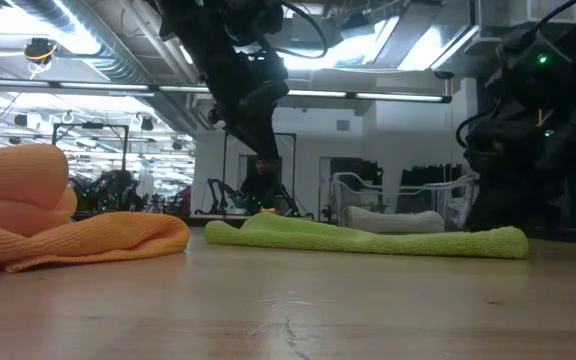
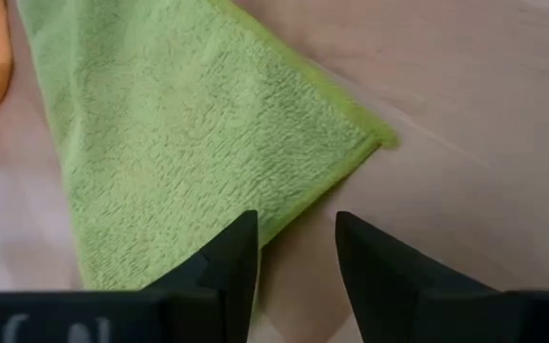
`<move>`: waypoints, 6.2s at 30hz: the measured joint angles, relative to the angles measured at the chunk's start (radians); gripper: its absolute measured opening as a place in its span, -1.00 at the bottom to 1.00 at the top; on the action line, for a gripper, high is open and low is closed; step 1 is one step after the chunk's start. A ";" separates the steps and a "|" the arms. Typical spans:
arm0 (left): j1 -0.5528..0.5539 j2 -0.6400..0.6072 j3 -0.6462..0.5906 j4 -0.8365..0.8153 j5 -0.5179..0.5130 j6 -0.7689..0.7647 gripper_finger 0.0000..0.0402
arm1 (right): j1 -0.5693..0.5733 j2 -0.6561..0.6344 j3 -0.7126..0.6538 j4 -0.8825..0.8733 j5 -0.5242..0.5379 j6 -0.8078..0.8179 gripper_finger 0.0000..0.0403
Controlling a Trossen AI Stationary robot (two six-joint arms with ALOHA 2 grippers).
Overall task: Fold microfiber towels
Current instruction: Fold the green microfiber
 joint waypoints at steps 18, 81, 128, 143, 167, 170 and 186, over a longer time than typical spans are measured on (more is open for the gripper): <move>0.000 0.000 0.000 0.000 0.000 0.000 -0.51 | 0.077 0.006 0.083 -0.042 -0.315 -0.073 -0.28; 0.000 0.000 0.000 0.000 0.000 0.000 -0.51 | 0.153 0.154 0.081 0.183 -0.290 -0.162 -0.96; 0.000 0.000 0.000 0.005 0.000 0.045 -0.51 | 0.360 0.174 0.140 0.076 -0.431 -0.007 -0.85; 0.000 0.000 0.000 0.004 0.000 0.045 -0.51 | 0.372 0.139 0.140 -0.179 -0.524 0.266 -0.86; 0.000 0.000 0.000 0.022 0.000 0.045 -0.51 | 0.170 0.206 0.416 -0.162 -0.079 -0.647 -0.93; 0.000 0.000 0.000 0.028 0.000 0.045 -0.51 | 0.122 0.328 0.460 -0.184 -0.078 -0.657 -0.93; 0.000 0.000 0.000 0.026 0.000 0.049 -0.51 | 0.010 0.641 0.709 -0.578 0.202 -0.574 -0.93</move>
